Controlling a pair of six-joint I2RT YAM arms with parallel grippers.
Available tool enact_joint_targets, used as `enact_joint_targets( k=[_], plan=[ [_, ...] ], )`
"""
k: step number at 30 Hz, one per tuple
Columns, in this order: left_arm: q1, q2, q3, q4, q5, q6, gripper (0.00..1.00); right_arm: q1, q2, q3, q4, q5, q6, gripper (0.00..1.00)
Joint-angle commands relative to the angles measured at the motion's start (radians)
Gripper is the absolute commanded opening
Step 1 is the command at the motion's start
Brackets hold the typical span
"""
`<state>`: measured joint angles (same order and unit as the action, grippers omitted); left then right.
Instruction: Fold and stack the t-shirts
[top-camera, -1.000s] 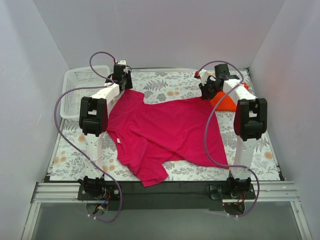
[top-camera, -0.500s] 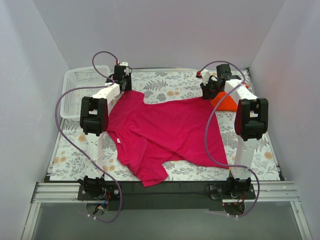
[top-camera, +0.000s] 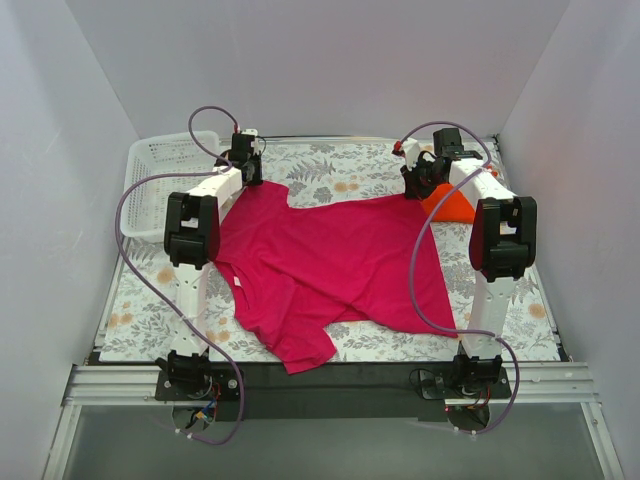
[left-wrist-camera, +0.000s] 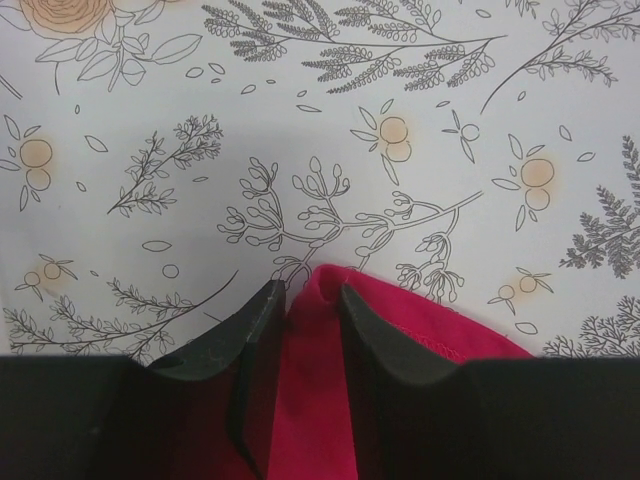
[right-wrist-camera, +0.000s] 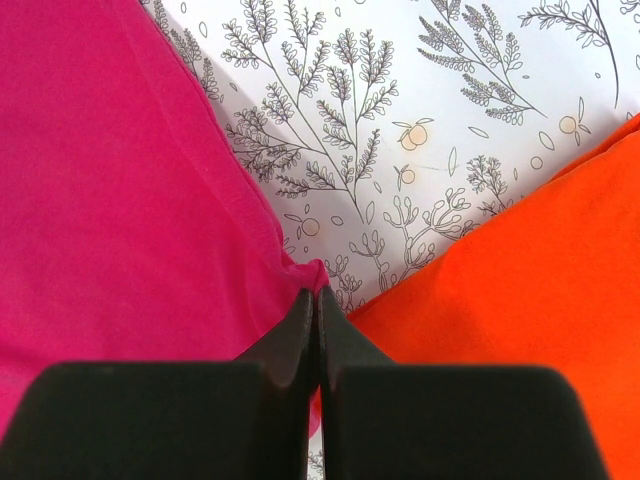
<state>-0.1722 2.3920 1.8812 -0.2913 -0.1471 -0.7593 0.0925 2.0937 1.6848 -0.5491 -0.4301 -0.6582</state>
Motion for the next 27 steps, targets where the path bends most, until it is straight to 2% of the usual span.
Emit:
enact_joint_targets(
  k=[1, 5, 6, 8, 9, 17, 27],
  plan=[
    [-0.004, 0.002, 0.025, -0.037, -0.02, -0.005, 0.28, -0.004, -0.037, -0.007, 0.018, -0.03, 0.006, 0.01],
    [-0.004, 0.015, 0.032, -0.043, -0.016, -0.017, 0.2, -0.004, -0.041, -0.007, 0.018, -0.03, 0.008, 0.01],
    [-0.004, 0.016, 0.032, -0.045, -0.013, -0.02, 0.13, -0.005, -0.043, -0.007, 0.02, -0.032, 0.008, 0.01],
    [-0.006, 0.015, 0.036, -0.045, -0.011, -0.026, 0.07, -0.005, -0.046, -0.007, 0.018, -0.032, 0.009, 0.01],
    [-0.006, 0.012, 0.036, -0.046, -0.011, -0.028, 0.0, -0.005, -0.047, -0.008, 0.018, -0.033, 0.009, 0.01],
    [-0.012, -0.126, 0.03, -0.04, 0.047, -0.063, 0.0, -0.005, -0.092, -0.01, 0.018, -0.044, 0.009, 0.01],
    [-0.01, -0.48, -0.237, 0.098, 0.144, -0.083, 0.0, -0.008, -0.233, -0.051, 0.014, -0.052, -0.006, 0.01]
  ],
)
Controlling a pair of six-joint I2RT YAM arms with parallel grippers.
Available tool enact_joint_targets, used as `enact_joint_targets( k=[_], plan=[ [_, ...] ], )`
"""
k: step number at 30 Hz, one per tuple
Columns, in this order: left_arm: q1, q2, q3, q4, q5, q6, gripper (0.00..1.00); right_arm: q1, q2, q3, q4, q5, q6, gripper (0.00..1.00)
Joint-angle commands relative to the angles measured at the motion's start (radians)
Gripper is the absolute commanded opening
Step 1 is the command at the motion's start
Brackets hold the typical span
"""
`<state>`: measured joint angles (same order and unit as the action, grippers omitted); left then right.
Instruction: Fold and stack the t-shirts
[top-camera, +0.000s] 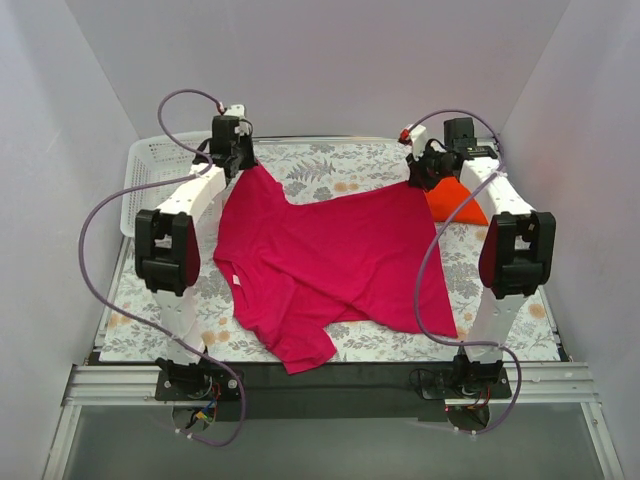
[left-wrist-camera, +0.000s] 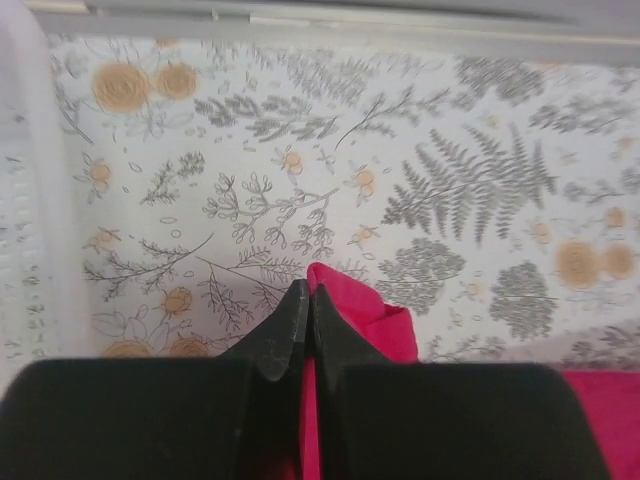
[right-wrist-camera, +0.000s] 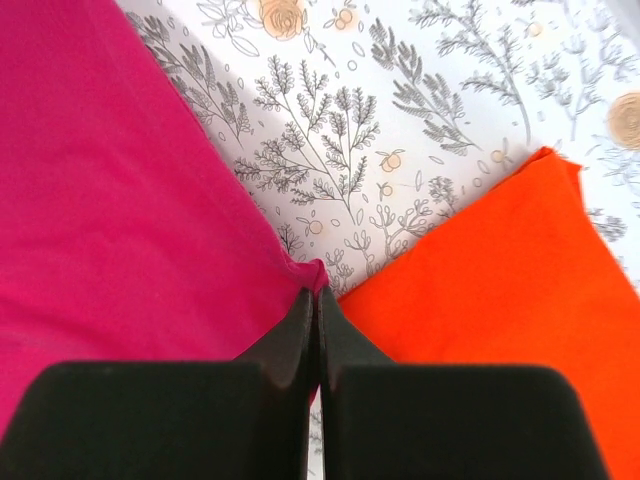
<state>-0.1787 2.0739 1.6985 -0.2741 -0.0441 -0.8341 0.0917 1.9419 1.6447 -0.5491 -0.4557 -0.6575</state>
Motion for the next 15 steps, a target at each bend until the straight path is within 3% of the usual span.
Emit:
enact_joint_targets(
  k=[1, 8, 15],
  plan=[
    [-0.004, -0.225, -0.106, 0.093, 0.043, -0.008, 0.0, -0.007, -0.113, -0.017, 0.012, -0.024, -0.01, 0.01],
    [0.001, -0.509, -0.298, 0.19, 0.043, -0.008, 0.0, -0.01, -0.283, -0.011, -0.008, -0.011, -0.019, 0.01],
    [0.005, -0.78, -0.366, 0.236, -0.013, -0.02, 0.0, -0.01, -0.509, 0.041, -0.038, 0.026, -0.007, 0.01]
  ],
)
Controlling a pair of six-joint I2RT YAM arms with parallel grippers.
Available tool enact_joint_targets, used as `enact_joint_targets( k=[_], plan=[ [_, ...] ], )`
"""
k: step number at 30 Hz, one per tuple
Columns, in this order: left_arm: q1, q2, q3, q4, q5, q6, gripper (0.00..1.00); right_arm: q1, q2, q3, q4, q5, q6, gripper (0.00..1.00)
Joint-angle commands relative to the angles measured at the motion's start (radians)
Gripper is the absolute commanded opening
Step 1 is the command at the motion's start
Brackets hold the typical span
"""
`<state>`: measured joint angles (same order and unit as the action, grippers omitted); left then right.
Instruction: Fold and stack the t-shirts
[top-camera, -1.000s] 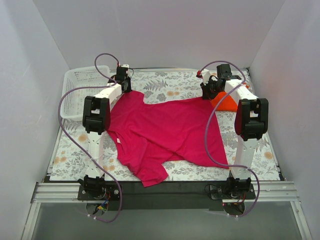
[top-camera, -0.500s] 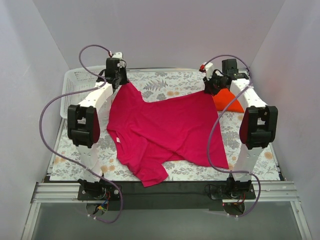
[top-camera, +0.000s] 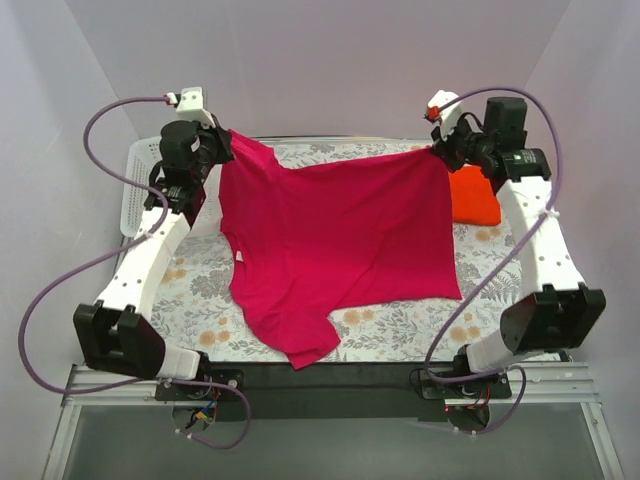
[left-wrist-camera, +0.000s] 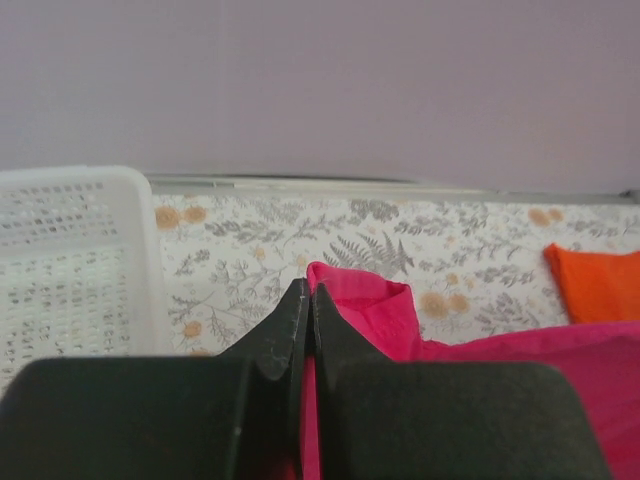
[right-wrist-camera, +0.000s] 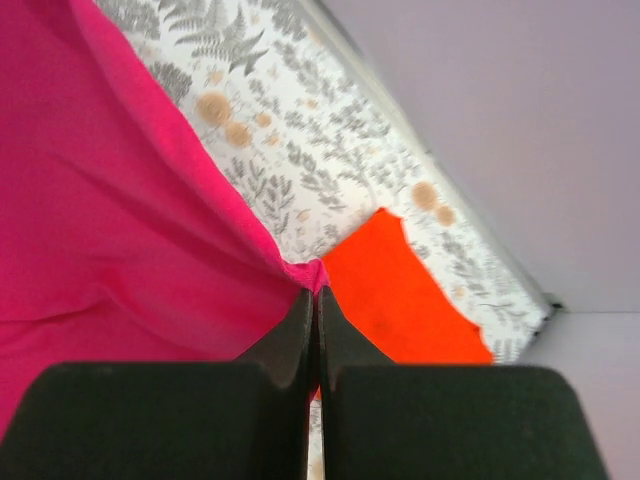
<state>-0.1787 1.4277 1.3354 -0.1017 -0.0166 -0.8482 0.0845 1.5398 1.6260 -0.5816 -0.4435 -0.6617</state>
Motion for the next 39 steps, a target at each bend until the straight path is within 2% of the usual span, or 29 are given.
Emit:
enact_joint_targets(
  k=[1, 7, 12, 17, 20, 24, 26, 30, 33, 36, 39],
  plan=[
    [0.005, -0.159, 0.005, 0.063, -0.051, -0.009, 0.0, -0.005, -0.13, 0.067, -0.012, 0.02, -0.001, 0.01],
    [0.005, -0.338, 0.086, 0.063, -0.089, -0.061, 0.0, -0.005, -0.312, 0.184, -0.03, 0.072, 0.028, 0.01],
    [0.005, -0.476, 0.148, 0.169, -0.144, -0.101, 0.0, -0.032, -0.408, 0.352, -0.041, 0.095, 0.062, 0.01],
    [0.004, -0.547, 0.293, 0.209, -0.105, -0.156, 0.0, -0.141, -0.437, 0.63, -0.067, 0.028, 0.111, 0.01],
    [0.004, -0.567, 0.33, 0.235, -0.079, -0.199, 0.0, -0.179, -0.461, 0.74, -0.049, -0.001, 0.135, 0.01],
    [0.004, -0.575, 0.412, 0.24, -0.068, -0.21, 0.0, -0.198, -0.5, 0.787, -0.015, 0.012, 0.142, 0.01],
    [0.004, -0.569, 0.433, 0.243, -0.088, -0.192, 0.0, -0.2, -0.507, 0.781, -0.006, 0.031, 0.132, 0.01],
    [-0.007, -0.547, 0.404, 0.244, -0.14, -0.163, 0.0, -0.2, -0.517, 0.64, -0.004, 0.019, 0.116, 0.01],
    [-0.015, -0.52, 0.306, 0.227, -0.145, -0.172, 0.0, -0.2, -0.526, 0.531, -0.003, -0.015, 0.106, 0.01],
    [-0.016, -0.474, 0.144, 0.232, -0.105, -0.204, 0.0, -0.2, -0.534, 0.349, 0.0, -0.044, 0.091, 0.01],
    [-0.016, -0.397, -0.034, 0.282, -0.043, -0.224, 0.0, -0.2, -0.546, 0.081, 0.031, -0.087, 0.048, 0.01]
  ],
)
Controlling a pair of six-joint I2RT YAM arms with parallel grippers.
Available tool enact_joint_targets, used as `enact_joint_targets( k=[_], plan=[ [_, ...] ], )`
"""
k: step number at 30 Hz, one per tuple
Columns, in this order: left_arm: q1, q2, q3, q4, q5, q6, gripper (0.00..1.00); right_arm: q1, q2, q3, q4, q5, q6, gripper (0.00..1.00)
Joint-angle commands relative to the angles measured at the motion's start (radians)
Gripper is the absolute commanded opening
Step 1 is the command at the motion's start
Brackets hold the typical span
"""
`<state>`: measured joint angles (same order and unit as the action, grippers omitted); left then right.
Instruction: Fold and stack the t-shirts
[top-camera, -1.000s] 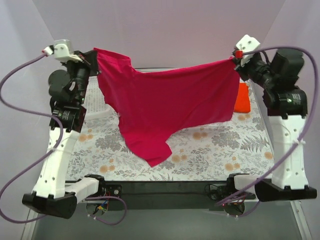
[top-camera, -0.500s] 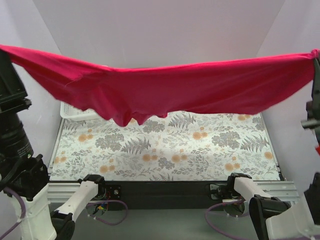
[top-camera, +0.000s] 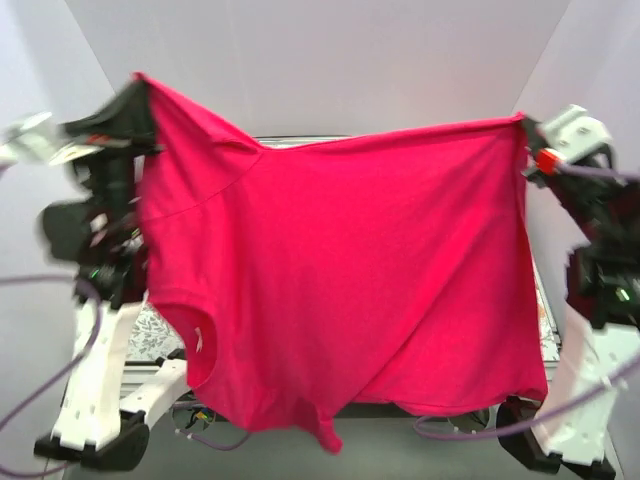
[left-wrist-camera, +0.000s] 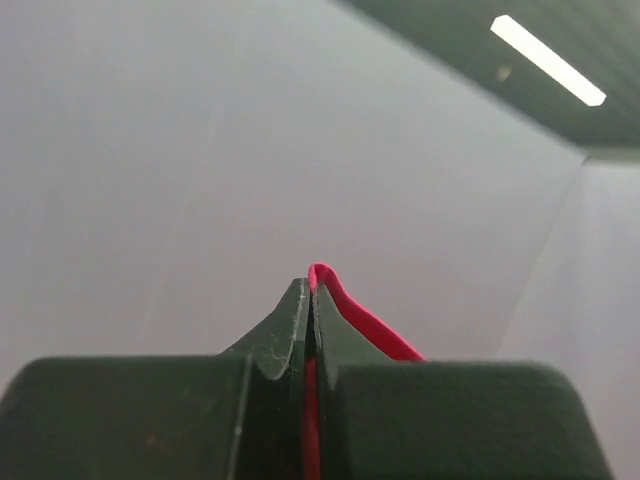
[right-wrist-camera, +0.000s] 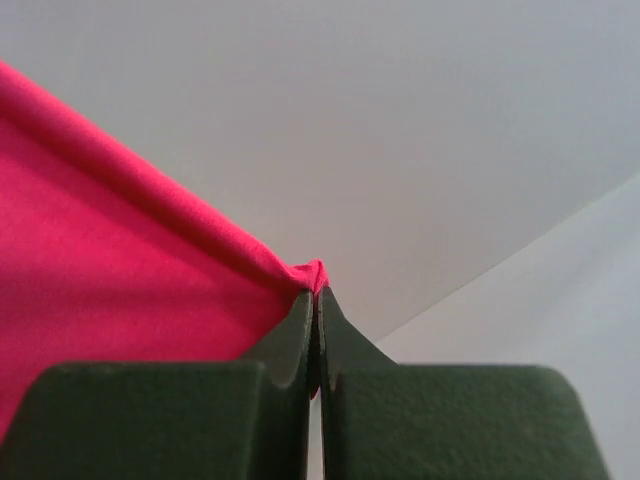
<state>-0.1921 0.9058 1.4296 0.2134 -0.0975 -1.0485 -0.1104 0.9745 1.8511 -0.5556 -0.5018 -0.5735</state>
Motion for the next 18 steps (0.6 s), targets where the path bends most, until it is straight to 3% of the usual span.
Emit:
enact_joint_targets(
  k=[1, 7, 10, 13, 18],
  plan=[
    [-0.003, 0.151, -0.223, 0.027, 0.054, -0.021, 0.0, -0.005, 0.013, -0.299, 0.055, -0.04, -0.051, 0.01],
    [-0.004, 0.43, -0.434, 0.257, 0.096, 0.002, 0.0, -0.005, 0.124, -0.822, 0.244, -0.221, -0.068, 0.01],
    [-0.003, 0.621, -0.462, 0.348, 0.127, 0.031, 0.0, -0.003, 0.258, -0.937, 0.448, -0.245, -0.033, 0.01],
    [-0.001, 0.804, -0.401, 0.354, 0.131, 0.044, 0.0, 0.012, 0.418, -0.972, 0.601, -0.242, 0.003, 0.01],
    [-0.001, 0.961, -0.285, 0.345, 0.111, 0.067, 0.0, 0.026, 0.673, -0.807, 0.557, -0.216, 0.009, 0.01]
  ],
)
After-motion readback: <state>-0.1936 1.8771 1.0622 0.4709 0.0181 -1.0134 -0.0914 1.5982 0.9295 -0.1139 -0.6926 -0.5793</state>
